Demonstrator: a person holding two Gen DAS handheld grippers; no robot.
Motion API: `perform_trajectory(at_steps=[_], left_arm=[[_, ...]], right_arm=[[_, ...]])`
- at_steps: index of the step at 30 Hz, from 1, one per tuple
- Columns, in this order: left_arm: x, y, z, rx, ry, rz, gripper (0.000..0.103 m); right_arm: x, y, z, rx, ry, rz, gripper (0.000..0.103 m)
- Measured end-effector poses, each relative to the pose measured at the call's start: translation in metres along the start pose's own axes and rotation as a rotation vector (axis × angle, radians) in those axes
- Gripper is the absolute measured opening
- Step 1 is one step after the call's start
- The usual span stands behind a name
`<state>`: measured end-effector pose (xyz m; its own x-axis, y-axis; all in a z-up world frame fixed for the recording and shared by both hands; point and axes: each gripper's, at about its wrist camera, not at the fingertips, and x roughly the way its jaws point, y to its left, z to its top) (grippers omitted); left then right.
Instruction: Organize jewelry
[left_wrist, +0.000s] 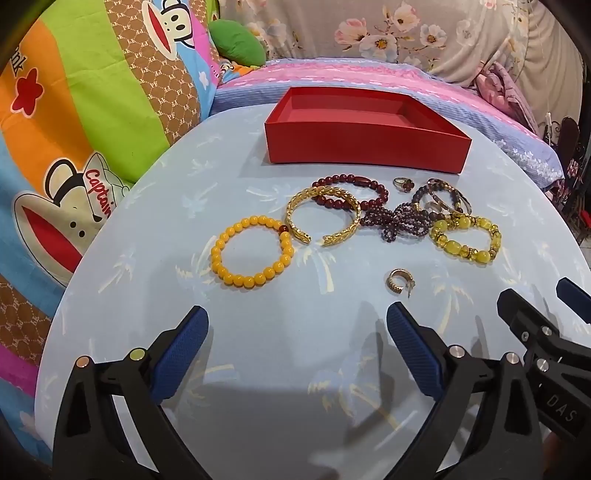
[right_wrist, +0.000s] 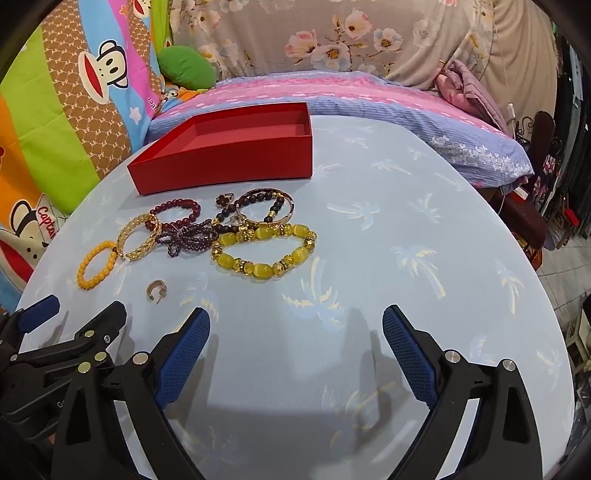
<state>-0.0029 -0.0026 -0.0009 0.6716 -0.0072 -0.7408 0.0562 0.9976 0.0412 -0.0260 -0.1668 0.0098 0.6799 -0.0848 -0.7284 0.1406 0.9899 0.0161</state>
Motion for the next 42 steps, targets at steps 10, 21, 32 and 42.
perform_trajectory(at_steps=[10,21,32,42], left_arm=[[0.0007,0.0031,-0.0025,0.007,-0.003,0.0,0.092],[0.0005,0.0025,-0.0031,0.009,-0.004,0.003,0.092],[0.0003,0.0031,-0.0022,0.008,-0.002,0.001,0.092],[0.0002,0.0026,-0.0024,0.009,-0.002,0.001,0.092]], right_arm=[[-0.0004,-0.0016,-0.002,0.01,0.001,0.001,0.091],[-0.0004,-0.002,-0.0022,0.01,-0.001,0.001,0.091],[-0.0013,-0.002,-0.0022,0.01,-0.003,0.001,0.091],[-0.0017,-0.0018,-0.0024,0.01,-0.004,0.0,0.091]])
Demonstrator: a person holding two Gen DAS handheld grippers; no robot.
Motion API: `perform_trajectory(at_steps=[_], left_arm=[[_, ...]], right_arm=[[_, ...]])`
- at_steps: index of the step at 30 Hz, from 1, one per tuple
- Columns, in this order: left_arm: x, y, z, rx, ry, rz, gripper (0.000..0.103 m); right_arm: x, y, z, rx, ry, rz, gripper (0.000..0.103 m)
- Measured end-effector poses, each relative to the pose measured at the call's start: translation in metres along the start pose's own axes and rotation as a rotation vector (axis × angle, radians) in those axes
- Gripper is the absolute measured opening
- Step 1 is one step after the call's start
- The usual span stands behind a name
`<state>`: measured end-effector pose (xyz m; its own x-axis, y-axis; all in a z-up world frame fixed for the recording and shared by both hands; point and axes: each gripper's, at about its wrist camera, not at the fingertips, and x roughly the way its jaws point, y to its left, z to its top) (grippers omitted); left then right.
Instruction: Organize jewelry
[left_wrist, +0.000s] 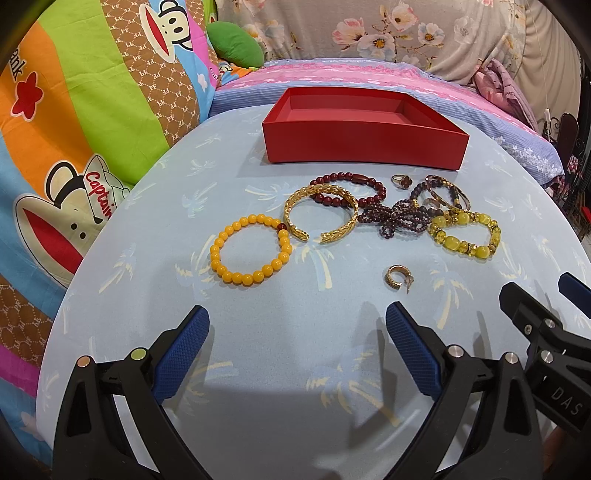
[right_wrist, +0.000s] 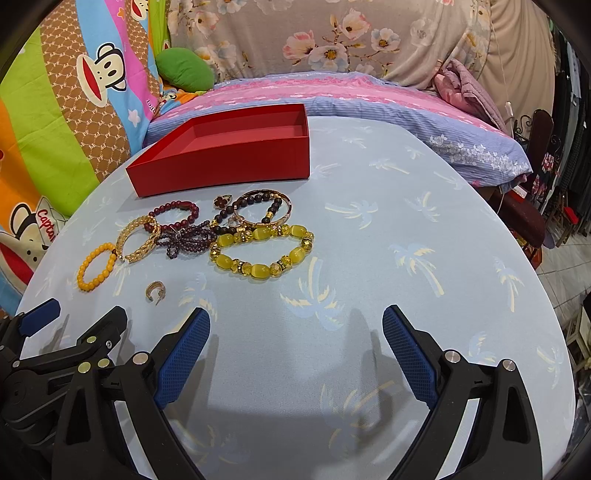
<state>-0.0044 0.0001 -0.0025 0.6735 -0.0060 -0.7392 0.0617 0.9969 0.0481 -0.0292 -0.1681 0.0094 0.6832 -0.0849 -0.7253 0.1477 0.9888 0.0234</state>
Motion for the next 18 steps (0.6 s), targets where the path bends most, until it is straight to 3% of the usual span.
perform_trajectory(at_steps=[18], left_arm=[[0.0011,0.0003,-0.0001,0.0,0.002,0.001,0.092]], right_arm=[[0.0,0.0002,-0.0002,0.0,-0.001,0.0,0.091]])
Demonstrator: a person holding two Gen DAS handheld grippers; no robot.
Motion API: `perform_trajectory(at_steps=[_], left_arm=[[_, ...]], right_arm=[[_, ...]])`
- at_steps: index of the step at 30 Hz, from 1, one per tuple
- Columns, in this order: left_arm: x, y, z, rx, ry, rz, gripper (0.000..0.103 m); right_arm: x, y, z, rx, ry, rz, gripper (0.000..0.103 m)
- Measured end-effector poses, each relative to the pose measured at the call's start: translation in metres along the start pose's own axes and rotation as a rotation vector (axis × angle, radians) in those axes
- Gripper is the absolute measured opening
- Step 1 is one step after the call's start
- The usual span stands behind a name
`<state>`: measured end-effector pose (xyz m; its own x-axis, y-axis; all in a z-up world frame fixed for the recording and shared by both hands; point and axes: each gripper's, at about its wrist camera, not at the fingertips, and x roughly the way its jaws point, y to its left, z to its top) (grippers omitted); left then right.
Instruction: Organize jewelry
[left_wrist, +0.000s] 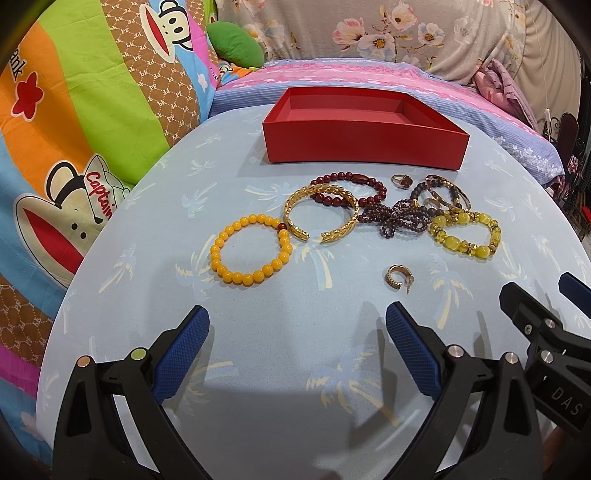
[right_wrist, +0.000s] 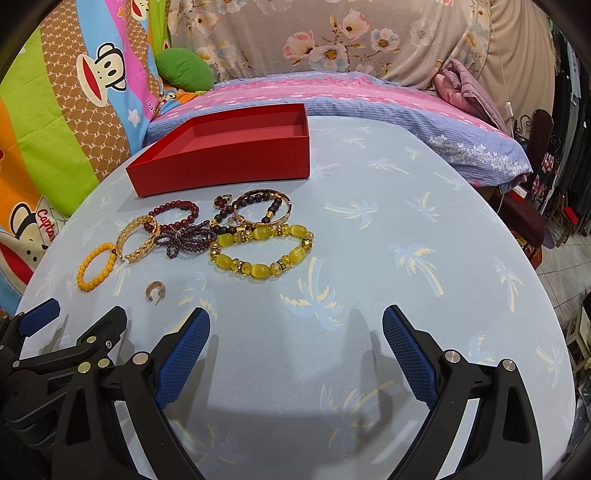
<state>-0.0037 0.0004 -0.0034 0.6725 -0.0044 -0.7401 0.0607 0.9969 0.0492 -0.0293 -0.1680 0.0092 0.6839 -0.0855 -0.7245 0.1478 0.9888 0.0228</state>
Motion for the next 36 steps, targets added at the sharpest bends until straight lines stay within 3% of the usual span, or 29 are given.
perform_trajectory(at_steps=[36], left_arm=[[0.0005,0.0022,-0.0026,0.0,0.01,-0.008,0.092]], right_arm=[[0.0005,-0.0004,0.0011,0.0,0.006,0.001,0.091]])
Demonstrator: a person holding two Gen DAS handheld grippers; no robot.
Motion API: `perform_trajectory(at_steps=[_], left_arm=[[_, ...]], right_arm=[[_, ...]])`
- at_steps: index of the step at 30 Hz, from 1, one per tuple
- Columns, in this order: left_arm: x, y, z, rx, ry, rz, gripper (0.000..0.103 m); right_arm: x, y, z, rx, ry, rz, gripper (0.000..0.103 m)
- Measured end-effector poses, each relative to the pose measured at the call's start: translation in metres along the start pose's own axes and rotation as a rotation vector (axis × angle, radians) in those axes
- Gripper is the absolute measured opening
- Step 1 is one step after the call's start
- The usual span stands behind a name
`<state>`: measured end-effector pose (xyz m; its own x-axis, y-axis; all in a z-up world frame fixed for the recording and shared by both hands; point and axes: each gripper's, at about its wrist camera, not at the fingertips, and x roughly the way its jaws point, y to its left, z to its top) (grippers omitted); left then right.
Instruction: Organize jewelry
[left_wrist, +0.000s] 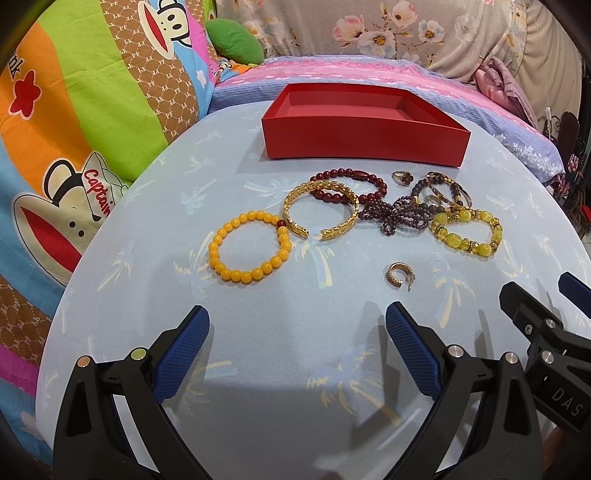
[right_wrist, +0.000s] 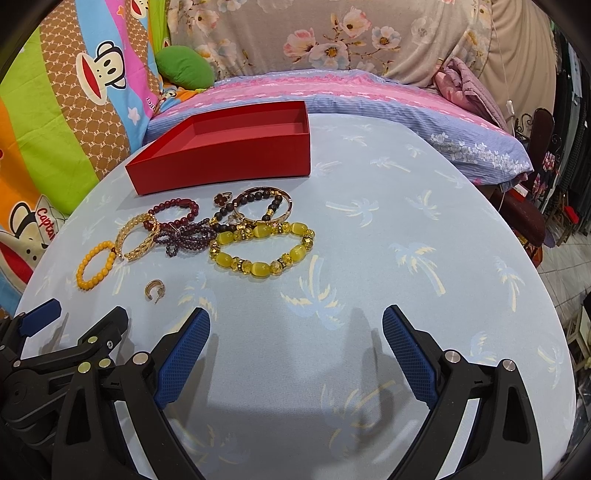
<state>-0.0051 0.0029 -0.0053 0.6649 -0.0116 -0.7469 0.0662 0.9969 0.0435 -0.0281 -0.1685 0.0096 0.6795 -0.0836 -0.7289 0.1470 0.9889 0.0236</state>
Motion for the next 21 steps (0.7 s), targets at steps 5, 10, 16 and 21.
perform_trajectory(at_steps=[5,10,16,21], left_arm=[[0.0,0.0,0.001,0.002,0.0,-0.006,0.092],[0.0,0.0,0.002,-0.001,0.001,-0.016,0.092],[0.0,0.0,0.002,0.004,0.004,-0.022,0.092],[0.001,0.009,0.005,-0.036,0.01,-0.042,0.092]], right_arm=[[0.0,0.0,0.0,0.003,-0.001,-0.002,0.091],[0.004,-0.002,0.001,0.014,0.01,-0.004,0.091],[0.011,-0.009,0.006,0.051,0.039,-0.001,0.091],[0.016,-0.011,0.018,0.056,0.03,-0.018,0.091]])
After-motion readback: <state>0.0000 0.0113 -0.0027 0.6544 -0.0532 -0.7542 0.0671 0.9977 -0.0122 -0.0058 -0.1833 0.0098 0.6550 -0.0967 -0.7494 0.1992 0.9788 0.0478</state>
